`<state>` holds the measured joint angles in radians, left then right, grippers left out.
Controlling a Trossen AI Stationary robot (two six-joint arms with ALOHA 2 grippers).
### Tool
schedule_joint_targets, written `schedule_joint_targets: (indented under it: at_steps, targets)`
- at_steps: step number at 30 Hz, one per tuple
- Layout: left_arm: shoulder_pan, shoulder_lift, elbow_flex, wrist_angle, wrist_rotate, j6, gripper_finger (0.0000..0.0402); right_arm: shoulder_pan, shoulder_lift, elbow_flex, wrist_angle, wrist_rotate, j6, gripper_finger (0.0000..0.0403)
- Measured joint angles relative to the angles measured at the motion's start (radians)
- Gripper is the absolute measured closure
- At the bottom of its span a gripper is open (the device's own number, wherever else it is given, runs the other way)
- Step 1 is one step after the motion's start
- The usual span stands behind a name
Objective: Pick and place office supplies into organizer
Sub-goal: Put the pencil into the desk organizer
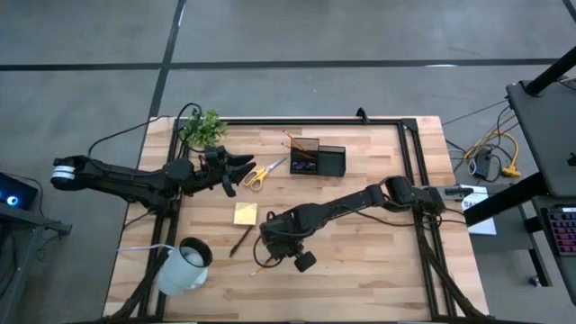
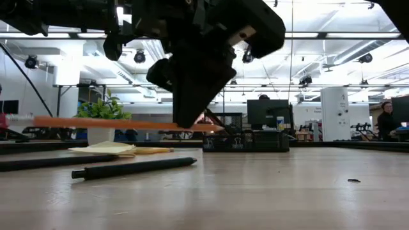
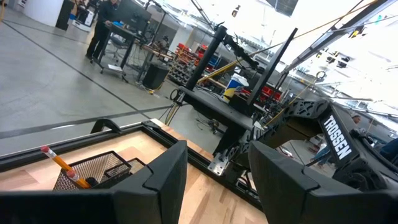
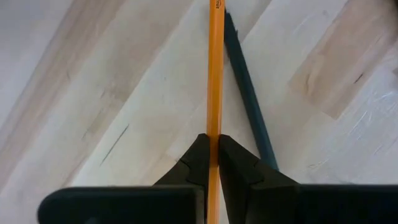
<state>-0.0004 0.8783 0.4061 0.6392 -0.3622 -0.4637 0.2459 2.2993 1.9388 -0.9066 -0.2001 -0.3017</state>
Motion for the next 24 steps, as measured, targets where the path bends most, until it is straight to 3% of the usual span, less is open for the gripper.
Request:
schedule_joint_targets:
  at_steps: [12, 24]
  targets:
    - [0.0, -0.022, 0.0, 0.006, 0.0, 0.007, 0.0244, -0.001, -0.051, 0.053, -0.01, -0.001, 0.065, 0.0392]
    - [0.0, -0.079, 0.0, 0.005, 0.0, 0.066, 0.0244, -0.002, -0.151, 0.049, -0.005, 0.122, 0.188, 0.0392]
